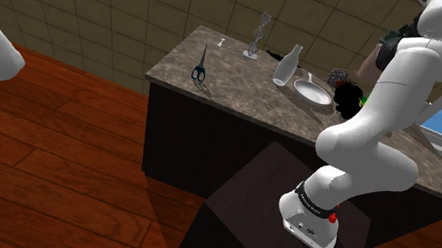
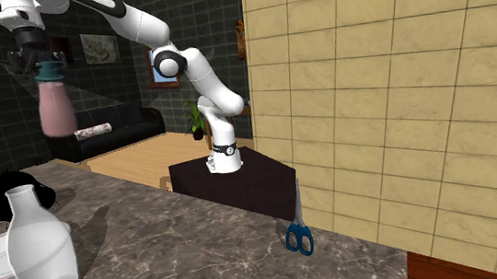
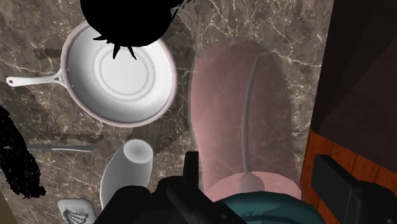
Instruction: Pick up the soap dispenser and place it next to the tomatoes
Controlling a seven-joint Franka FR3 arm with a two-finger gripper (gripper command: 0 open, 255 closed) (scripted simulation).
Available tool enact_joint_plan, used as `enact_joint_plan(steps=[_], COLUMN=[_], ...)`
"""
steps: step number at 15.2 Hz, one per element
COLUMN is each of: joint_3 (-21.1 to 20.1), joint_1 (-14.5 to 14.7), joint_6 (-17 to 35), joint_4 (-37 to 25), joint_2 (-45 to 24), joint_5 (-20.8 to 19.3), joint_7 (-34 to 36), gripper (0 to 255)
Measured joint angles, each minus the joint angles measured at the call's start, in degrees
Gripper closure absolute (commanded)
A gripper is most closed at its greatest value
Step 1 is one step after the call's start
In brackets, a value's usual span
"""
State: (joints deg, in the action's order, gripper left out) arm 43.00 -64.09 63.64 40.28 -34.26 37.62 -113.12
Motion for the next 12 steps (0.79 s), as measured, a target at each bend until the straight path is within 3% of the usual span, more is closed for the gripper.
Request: enact_joint_plan(steps=[8, 12], joint_3=[2.93, 3.52], joint_1=[8.45, 11.08], joint_6=[10.02, 14.18], joint_4=[17.57, 23.63], joint_2=[5.68, 7.3], joint_5=[-4.87, -6.27], joint_7=[-4.15, -5.16], gripper=[255, 255])
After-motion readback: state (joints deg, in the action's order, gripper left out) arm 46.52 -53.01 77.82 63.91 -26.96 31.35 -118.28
